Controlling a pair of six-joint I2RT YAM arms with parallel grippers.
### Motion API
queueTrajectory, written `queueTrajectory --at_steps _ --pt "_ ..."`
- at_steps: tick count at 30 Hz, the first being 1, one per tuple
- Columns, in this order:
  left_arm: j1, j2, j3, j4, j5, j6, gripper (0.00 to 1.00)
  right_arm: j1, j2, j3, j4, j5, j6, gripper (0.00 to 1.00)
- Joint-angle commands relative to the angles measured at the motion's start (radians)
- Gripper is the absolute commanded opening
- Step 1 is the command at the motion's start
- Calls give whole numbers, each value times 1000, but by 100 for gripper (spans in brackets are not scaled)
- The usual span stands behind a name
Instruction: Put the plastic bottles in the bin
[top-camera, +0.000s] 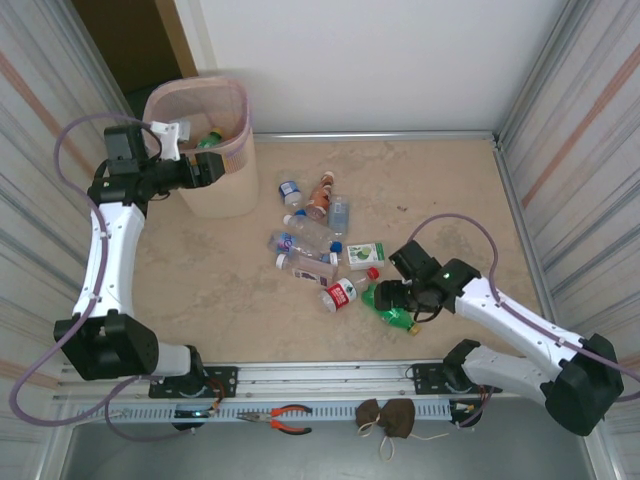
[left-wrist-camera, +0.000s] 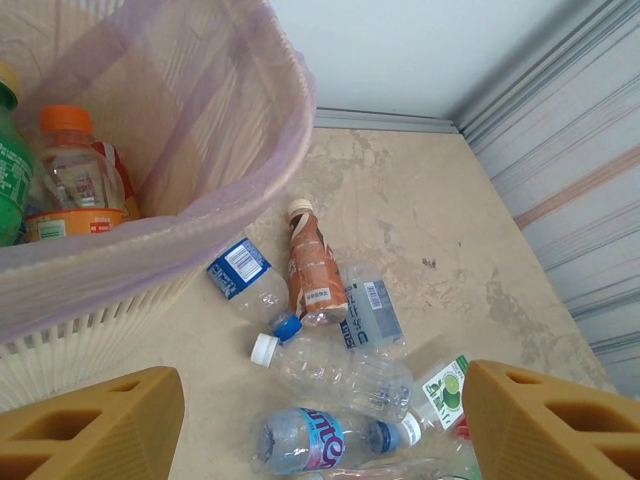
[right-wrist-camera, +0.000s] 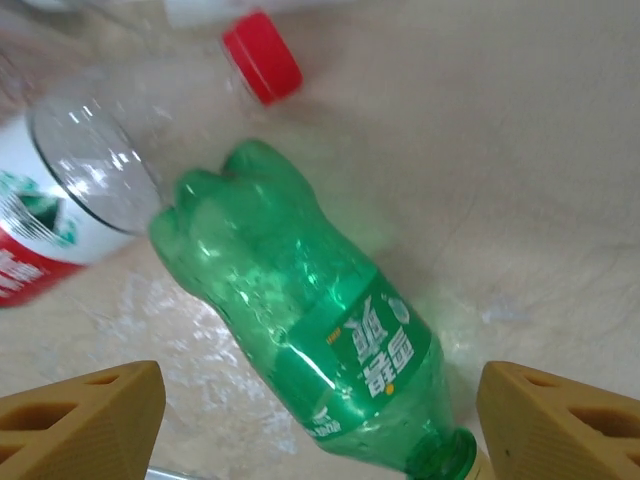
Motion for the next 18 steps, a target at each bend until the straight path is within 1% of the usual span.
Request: queueTrajectory --at_steps 1,4,7,9,14,18 --pt "-3 -36 -13 33 27 -12 74 27 -15 -50 22 39 100 87" --pt "-5 -36 -14 35 27 -15 74 38 -22 -97 49 35 129 90" --pt "-5 -35 -15 35 29 -12 74 59 -23 -127 61 31 152 91" --pt "-7 -34 -18 34 31 -13 74 82 -58 -143 68 25 169 91" --pt "-13 -30 -21 37 31 -17 74 154 -61 -161 85 24 215 89" --pt "-21 -28 -19 39 28 -20 73 214 -44 -173 106 29 254 84"
